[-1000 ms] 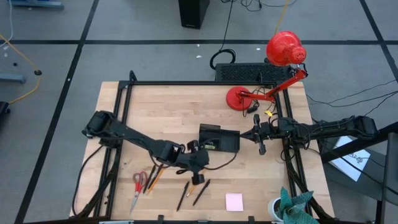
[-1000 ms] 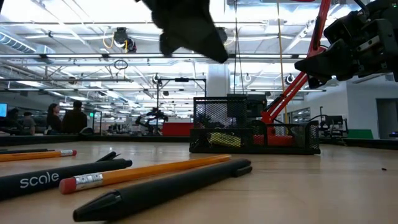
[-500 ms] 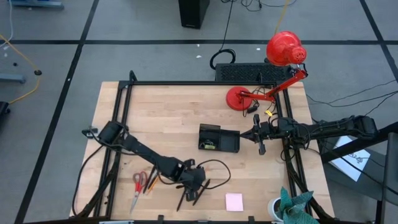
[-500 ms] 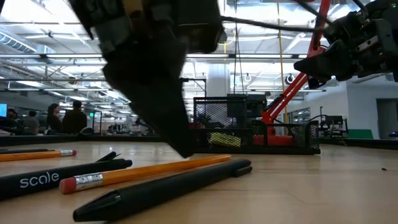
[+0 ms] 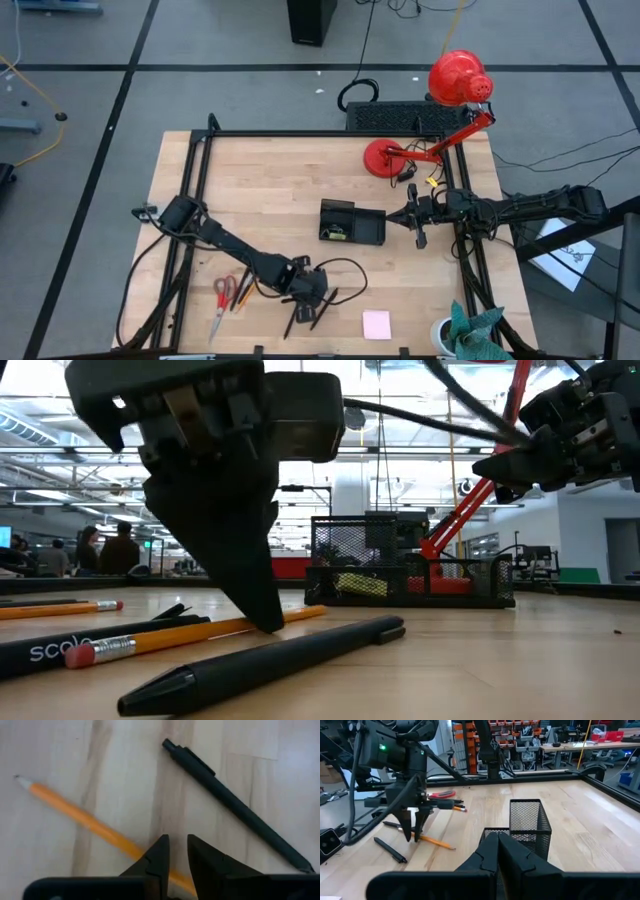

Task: Pick and place office supplies into organizer
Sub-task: Put the left yellow pencil into the black desk organizer

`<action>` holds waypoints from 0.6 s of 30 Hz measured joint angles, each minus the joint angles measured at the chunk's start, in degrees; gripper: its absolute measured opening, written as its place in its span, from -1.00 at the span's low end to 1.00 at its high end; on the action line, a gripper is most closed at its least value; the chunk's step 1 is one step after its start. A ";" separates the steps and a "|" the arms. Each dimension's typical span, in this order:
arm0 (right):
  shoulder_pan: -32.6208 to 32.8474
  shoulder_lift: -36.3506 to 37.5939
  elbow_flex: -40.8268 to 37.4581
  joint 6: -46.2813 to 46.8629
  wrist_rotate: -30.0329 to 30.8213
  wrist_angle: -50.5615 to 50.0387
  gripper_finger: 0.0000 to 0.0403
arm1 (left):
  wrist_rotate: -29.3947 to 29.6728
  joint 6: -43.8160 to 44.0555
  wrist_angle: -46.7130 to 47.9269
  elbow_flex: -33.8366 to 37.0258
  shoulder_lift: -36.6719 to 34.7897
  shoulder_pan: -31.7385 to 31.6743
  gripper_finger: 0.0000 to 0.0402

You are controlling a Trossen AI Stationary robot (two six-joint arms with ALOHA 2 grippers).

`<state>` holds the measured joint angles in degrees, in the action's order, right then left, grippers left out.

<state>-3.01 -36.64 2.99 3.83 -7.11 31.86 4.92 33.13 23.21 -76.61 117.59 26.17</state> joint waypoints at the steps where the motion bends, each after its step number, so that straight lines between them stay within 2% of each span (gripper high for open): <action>1: -0.02 0.00 0.01 -0.01 0.00 0.01 -0.98 | 0.72 0.27 1.13 -0.05 -0.02 0.01 -0.65; 9: -0.01 0.00 0.00 0.00 0.00 0.02 -0.98 | 0.43 0.03 2.61 -0.91 -0.42 -0.17 -0.69; 13: -0.02 0.00 0.00 -0.02 0.00 0.02 -0.98 | -0.34 -0.17 4.50 -5.85 -0.54 -0.01 -0.69; 18: 0.00 0.00 0.02 0.01 0.00 0.02 -0.98 | 3.80 -1.68 13.38 -11.73 -0.60 0.43 -0.69</action>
<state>-3.01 -36.64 3.00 3.84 -7.11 31.88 8.71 31.45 36.59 -88.34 116.99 26.60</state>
